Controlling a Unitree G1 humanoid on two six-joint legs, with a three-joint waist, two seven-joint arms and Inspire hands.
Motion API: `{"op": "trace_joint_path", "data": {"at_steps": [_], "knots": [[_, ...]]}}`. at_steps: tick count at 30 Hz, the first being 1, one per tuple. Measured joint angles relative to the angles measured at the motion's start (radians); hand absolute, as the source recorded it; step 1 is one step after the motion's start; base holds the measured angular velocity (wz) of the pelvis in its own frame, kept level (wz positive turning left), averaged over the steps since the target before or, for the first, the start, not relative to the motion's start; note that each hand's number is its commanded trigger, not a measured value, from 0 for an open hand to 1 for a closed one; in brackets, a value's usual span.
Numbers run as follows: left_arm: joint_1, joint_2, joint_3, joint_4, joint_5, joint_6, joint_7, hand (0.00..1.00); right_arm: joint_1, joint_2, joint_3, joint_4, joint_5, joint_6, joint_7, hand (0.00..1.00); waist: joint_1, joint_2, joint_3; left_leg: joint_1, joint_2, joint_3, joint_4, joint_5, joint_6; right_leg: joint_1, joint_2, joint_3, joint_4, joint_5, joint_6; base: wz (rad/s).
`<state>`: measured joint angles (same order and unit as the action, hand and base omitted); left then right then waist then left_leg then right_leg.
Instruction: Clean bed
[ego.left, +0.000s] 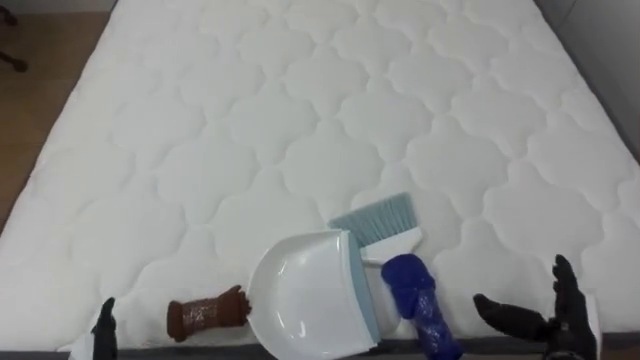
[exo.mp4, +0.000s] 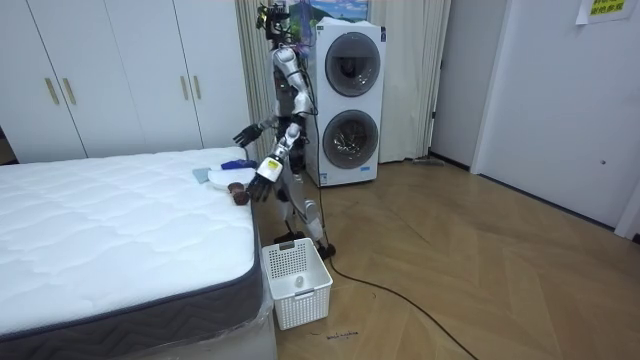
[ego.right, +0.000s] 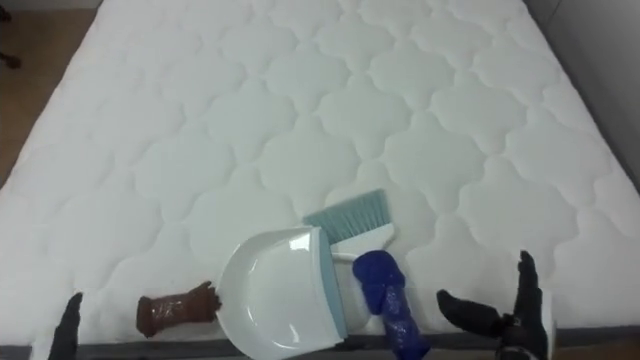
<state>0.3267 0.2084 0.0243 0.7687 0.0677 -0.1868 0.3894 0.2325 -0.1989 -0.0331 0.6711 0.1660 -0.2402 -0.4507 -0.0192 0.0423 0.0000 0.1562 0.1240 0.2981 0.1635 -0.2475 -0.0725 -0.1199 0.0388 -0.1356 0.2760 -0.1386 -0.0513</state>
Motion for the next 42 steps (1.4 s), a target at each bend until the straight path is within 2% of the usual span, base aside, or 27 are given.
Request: {"op": "trace_joint_path", "data": {"at_steps": [5,6,10,11,12,14,17,18,20,23,27,31,34,38,42], "knots": [[0.031,-0.007,0.021,0.148,-0.145,-0.005,-0.016,0.0,0.011,0.01,-0.032,0.188,0.062,0.002,-0.032,0.0,-0.001,-0.012,0.001,0.023,-0.001,-0.003,-0.004,0.0,0.0,0.023,0.0,0.002,-0.003,-0.002,0.003,0.01],[0.039,-0.011,0.029,0.161,-0.167,-0.004,-0.029,0.0,0.018,0.013,-0.032,0.225,0.077,0.003,-0.035,0.0,-0.002,-0.015,0.0041,0.031,-0.001,-0.003,-0.005,0.0,0.0,0.031,0.0,0.002,-0.004,-0.002,0.003,0.0],[0.068,-0.023,0.058,0.205,-0.19,0.005,-0.052,0.0,0.046,0.027,-0.052,0.275,0.114,0.026,-0.044,0.0,0.0,-0.017,0.0017,0.038,-0.002,-0.001,-0.014,0.0,0.0,0.033,0.0,0.002,-0.002,-0.002,0.003,0.0],[0.075,-0.025,0.071,0.208,-0.196,0.01,-0.056,0.0,0.049,0.036,-0.065,0.294,0.128,0.026,-0.054,0.0,0.0,-0.018,0.0022,0.041,-0.003,-0.001,-0.014,0.0,0.0,0.035,0.0,0.002,-0.001,-0.002,0.004,0.0],[0.073,-0.027,0.085,0.233,-0.196,0.012,-0.058,0.0,0.049,0.041,-0.07,0.329,0.144,0.03,-0.06,0.0,0.0,-0.025,0.0064,0.048,-0.003,-0.001,-0.014,0.0,0.0,0.038,0.0,0.005,-0.001,-0.002,0.004,0.0],[0.073,-0.031,0.097,0.264,-0.213,0.021,-0.072,0.0,0.043,0.05,-0.079,0.359,0.148,0.046,-0.061,0.0,-0.002,-0.028,0.0034,0.052,-0.004,0.0,-0.013,-0.001,0.0,0.042,-0.002,0.006,0.001,-0.003,0.004,0.02],[0.073,-0.044,0.126,0.283,-0.212,0.058,-0.092,0.0,0.042,0.051,-0.105,0.416,0.147,0.081,-0.039,0.0,-0.002,-0.027,0.0034,0.052,-0.005,0.0,-0.018,-0.006,0.003,0.042,-0.002,0.013,0.003,-0.005,0.01,0.1],[0.075,-0.045,0.14,0.288,-0.212,0.074,-0.097,0.0,0.043,0.051,-0.12,0.422,0.147,0.1,-0.028,0.0,-0.003,-0.025,0.0041,0.053,-0.003,-0.001,-0.02,-0.015,0.004,0.042,-0.001,0.007,0.006,-0.003,0.01,0.11],[0.074,-0.045,0.151,0.314,-0.212,0.094,-0.107,0.0,0.04,0.05,-0.131,0.442,0.144,0.114,-0.009,0.0,-0.003,-0.021,0.0022,0.051,0.001,-0.006,-0.024,-0.031,0.002,0.044,0.001,-0.003,0.005,0.004,0.01,0.07],[0.07,-0.053,0.17,0.356,-0.207,0.144,-0.149,0.0,0.031,0.05,-0.144,0.486,0.136,0.146,0.049,0.0,-0.003,-0.02,-0.0013,0.05,-0.002,-0.006,-0.018,-0.033,0.006,0.053,-0.002,-0.003,-0.002,0.022,0.014,0.0],[0.063,-0.058,0.19,0.361,-0.189,0.206,-0.189,0.0,0.023,0.05,-0.141,0.506,0.089,0.198,0.127,0.0,0.002,-0.02,-0.0009,0.049,-0.005,-0.004,-0.013,-0.034,0.01,0.051,-0.005,0.002,-0.006,0.025,0.017,-0.02],[0.04,-0.059,0.19,0.364,-0.172,0.232,-0.209,0.0,0.001,0.049,-0.106,0.526,0.057,0.221,0.198,0.0,0.001,-0.021,-0.0006,0.047,-0.005,0.0,-0.014,-0.035,0.011,0.052,-0.002,0.006,-0.017,0.03,0.018,-0.03],[0.018,-0.062,0.189,0.379,-0.12,0.249,-0.222,0.0,-0.01,0.049,-0.074,0.537,0.003,0.244,0.254,0.0,0.004,-0.022,-0.0009,0.048,-0.006,0.0,-0.01,-0.035,0.013,0.056,-0.003,0.004,-0.018,0.033,0.021,0.0],[0.011,-0.071,0.183,0.38,-0.047,0.278,-0.228,0.0,-0.028,0.05,-0.024,0.541,-0.176,0.283,0.306,0.0,0.017,-0.029,-0.0003,0.048,-0.01,0.0,0.001,-0.034,0.014,0.05,-0.005,0.011,-0.019,0.033,0.022,-0.12],[-0.012,-0.074,0.145,0.379,-0.011,0.3,-0.263,0.0,-0.059,0.05,0.016,0.567,-0.306,0.314,0.367,0.0,0.026,-0.04,0.0012,0.046,-0.014,-0.002,0.002,-0.034,0.014,0.047,-0.01,0.01,-0.018,0.031,0.025,0.0]]}}
